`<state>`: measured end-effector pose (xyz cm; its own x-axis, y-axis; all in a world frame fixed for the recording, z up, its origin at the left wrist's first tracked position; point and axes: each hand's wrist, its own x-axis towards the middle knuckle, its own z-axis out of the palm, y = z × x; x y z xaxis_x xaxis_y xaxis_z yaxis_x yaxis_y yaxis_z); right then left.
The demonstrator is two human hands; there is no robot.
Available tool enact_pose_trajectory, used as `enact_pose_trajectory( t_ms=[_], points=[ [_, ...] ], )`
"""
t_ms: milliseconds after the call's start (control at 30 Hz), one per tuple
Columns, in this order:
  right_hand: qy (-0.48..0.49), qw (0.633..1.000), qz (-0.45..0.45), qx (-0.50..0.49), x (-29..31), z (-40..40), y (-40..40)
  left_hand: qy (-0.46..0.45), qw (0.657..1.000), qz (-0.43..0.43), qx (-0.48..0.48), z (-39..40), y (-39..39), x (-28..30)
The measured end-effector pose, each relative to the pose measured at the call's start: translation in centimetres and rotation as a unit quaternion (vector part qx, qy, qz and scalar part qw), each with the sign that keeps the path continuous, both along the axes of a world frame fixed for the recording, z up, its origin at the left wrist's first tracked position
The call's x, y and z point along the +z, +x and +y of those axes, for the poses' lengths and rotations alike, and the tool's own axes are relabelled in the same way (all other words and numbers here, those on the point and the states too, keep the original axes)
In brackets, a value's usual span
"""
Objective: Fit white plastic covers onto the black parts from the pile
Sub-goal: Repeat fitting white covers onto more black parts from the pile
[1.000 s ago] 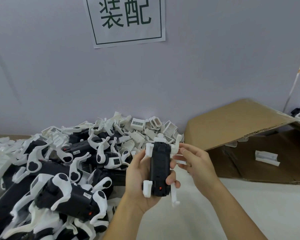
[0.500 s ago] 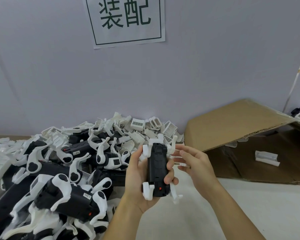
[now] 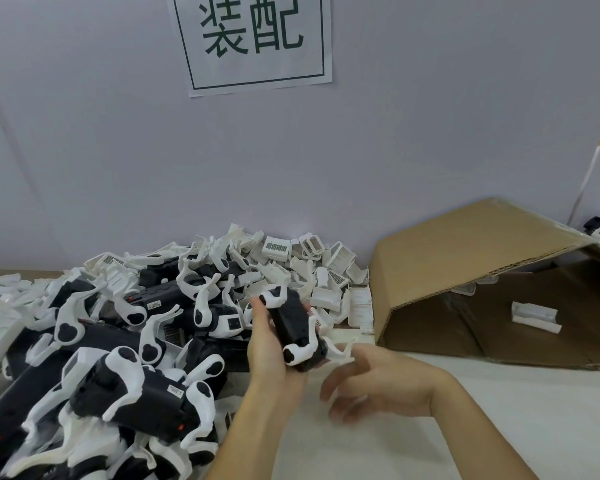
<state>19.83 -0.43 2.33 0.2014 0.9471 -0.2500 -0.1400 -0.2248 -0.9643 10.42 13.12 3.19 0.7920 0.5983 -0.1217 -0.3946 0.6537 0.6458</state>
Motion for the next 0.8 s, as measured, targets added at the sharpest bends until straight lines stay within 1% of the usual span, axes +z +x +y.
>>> enact_pose_trajectory(
  t_ms=[33, 67, 133, 200, 300, 400, 533, 600, 667, 733, 800],
  points=[
    [0.008, 0.999, 0.013, 0.04, 0.1, 0.0, -0.3, 0.001, 1.0, -0.002, 0.004, 0.0, -0.2, 0.1],
    [0.024, 0.998, 0.009, 0.05, 0.1, 0.3, -0.6, 0.007, 1.0, -0.005, 0.008, -0.1, -0.2, 0.1],
    [0.062, 0.998, -0.025, 0.017, 0.1, 1.2, -1.1, 0.048, 0.999, 0.0, 0.025, -0.2, -0.3, 0.2],
    [0.09, 0.993, -0.072, -0.013, 0.0, 1.9, -1.4, 0.113, 0.992, 0.032, 0.052, -0.2, -0.5, 0.5],
    [0.123, 0.985, -0.105, -0.066, -0.4, 2.1, -1.4, 0.185, 0.978, 0.069, 0.066, -0.3, -0.7, 0.8],
    [0.133, 0.972, -0.158, -0.116, -0.2, 2.2, -1.4, 0.195, 0.974, 0.09, 0.07, -0.2, -0.6, 0.6],
    [0.137, 0.954, -0.197, -0.179, -0.3, 2.7, -1.6, 0.226, 0.968, 0.1, 0.047, -0.2, -0.6, 0.3],
    [0.146, 0.958, -0.183, -0.168, -0.3, 2.6, -1.7, 0.218, 0.97, 0.102, 0.037, 0.0, -0.6, 0.1],
    [0.161, 0.969, -0.109, -0.149, -0.4, 2.7, -2.0, 0.191, 0.978, 0.08, 0.029, 0.1, -0.5, 0.0],
    [0.171, 0.97, -0.037, -0.168, -0.9, 3.2, -2.2, 0.174, 0.983, 0.058, 0.024, 0.0, -0.6, 0.1],
    [0.174, 0.962, -0.025, -0.207, -1.5, 3.8, -2.4, 0.169, 0.984, 0.043, 0.018, -0.1, -0.7, 0.1]
  ],
)
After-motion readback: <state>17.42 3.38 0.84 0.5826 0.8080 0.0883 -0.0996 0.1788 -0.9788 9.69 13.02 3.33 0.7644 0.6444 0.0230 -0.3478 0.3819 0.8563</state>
